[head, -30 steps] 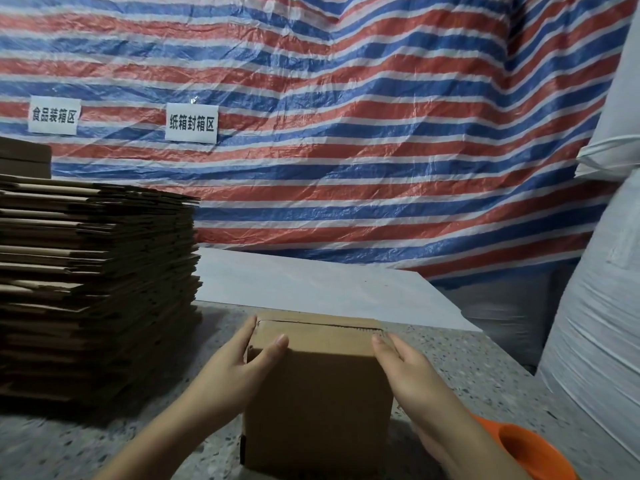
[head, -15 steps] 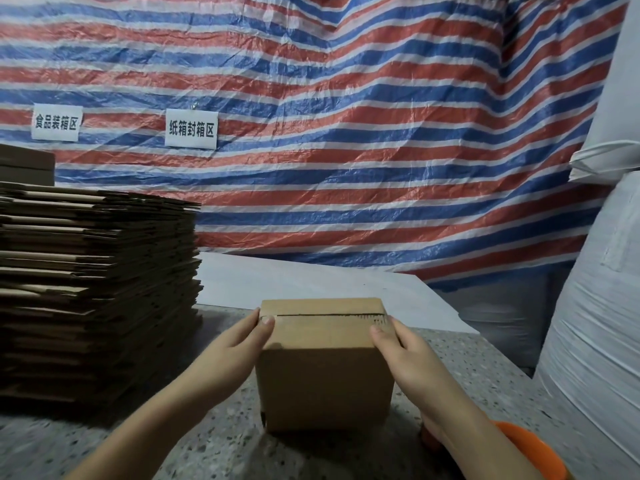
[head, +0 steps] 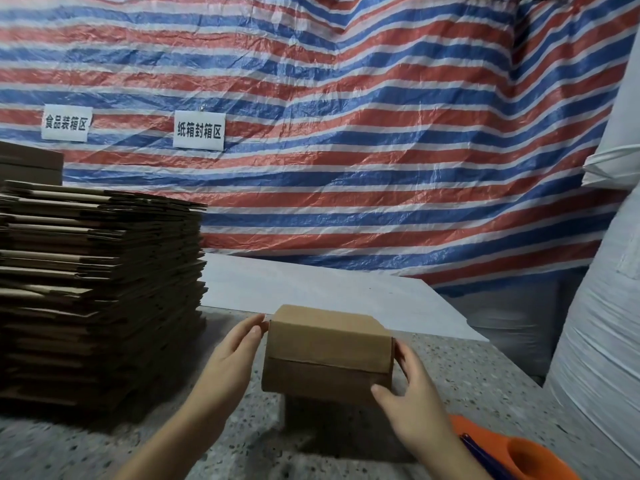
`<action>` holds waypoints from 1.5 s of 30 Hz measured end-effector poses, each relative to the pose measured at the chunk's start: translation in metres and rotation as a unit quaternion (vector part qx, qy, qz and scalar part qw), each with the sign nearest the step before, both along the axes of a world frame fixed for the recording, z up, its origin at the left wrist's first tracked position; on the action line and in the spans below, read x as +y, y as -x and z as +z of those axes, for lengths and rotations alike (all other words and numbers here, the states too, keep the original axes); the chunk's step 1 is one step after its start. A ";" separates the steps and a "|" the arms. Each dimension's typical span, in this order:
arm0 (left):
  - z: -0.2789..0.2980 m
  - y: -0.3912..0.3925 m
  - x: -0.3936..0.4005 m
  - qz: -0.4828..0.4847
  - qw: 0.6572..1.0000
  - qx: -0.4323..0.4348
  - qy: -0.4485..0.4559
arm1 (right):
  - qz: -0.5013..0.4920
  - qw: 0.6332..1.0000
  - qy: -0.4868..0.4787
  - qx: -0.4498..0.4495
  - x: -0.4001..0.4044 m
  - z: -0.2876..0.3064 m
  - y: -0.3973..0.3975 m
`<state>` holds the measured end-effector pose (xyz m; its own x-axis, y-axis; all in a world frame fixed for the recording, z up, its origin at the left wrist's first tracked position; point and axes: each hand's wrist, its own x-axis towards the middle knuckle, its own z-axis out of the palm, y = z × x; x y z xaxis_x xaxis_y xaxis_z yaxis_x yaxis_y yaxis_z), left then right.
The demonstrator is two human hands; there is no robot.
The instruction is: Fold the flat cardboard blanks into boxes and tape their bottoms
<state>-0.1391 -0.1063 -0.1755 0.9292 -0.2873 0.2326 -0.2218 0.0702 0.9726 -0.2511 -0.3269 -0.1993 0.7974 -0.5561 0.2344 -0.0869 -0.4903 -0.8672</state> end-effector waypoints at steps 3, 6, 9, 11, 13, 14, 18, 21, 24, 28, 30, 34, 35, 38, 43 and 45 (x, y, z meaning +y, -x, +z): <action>-0.013 0.002 -0.004 0.017 1.000 0.014 -0.009 | -0.057 0.997 0.050 0.010 0.006 -0.014 -0.002; -0.028 0.006 -0.008 0.036 0.998 0.018 -0.041 | -0.100 0.978 0.175 0.056 0.010 -0.025 -0.001; -0.041 0.011 -0.012 0.057 0.997 0.014 -0.059 | -0.081 0.971 0.192 0.120 0.014 -0.035 0.000; -0.044 0.012 -0.013 0.079 0.994 -0.006 -0.076 | -0.086 0.971 0.168 0.144 0.017 -0.038 0.000; -0.044 0.008 -0.014 0.109 0.989 -0.027 -0.096 | -0.100 0.977 0.135 0.130 0.019 -0.036 -0.001; -0.043 0.005 -0.015 0.124 0.986 -0.032 -0.103 | -0.104 0.981 0.116 0.113 0.019 -0.034 -0.002; -0.031 -0.013 -0.020 0.117 0.987 0.019 -0.108 | -0.131 0.983 0.088 0.098 0.019 -0.017 -0.012; -0.023 -0.029 -0.025 0.092 0.983 0.062 -0.145 | -0.143 0.983 0.043 0.103 0.010 0.000 -0.025; -0.018 -0.041 -0.030 0.055 0.967 0.148 -0.198 | -0.103 0.982 -0.066 0.142 -0.002 0.009 -0.035; -0.016 -0.047 -0.037 -0.034 0.949 0.185 -0.254 | -0.040 0.982 -0.111 0.151 -0.011 0.009 -0.046; -0.016 -0.050 -0.040 -0.028 0.961 0.130 -0.241 | -0.025 0.988 -0.084 0.128 -0.016 0.007 -0.051; -0.011 -0.060 -0.040 -0.041 0.992 0.034 -0.114 | 0.025 0.995 -0.095 0.024 -0.029 0.008 -0.058; -0.011 -0.063 -0.041 -0.050 0.993 0.023 -0.100 | 0.027 0.996 -0.084 0.017 -0.030 0.008 -0.061; -0.018 -0.069 -0.043 -0.047 0.995 -0.012 -0.088 | 0.020 0.999 -0.022 0.039 -0.031 0.005 -0.072; -0.033 -0.093 -0.049 -0.002 0.995 -0.051 -0.081 | 0.013 0.998 0.052 0.041 -0.034 0.001 -0.095; -0.035 -0.109 -0.053 0.018 0.993 -0.071 -0.090 | 0.007 0.995 0.086 0.059 -0.037 0.005 -0.111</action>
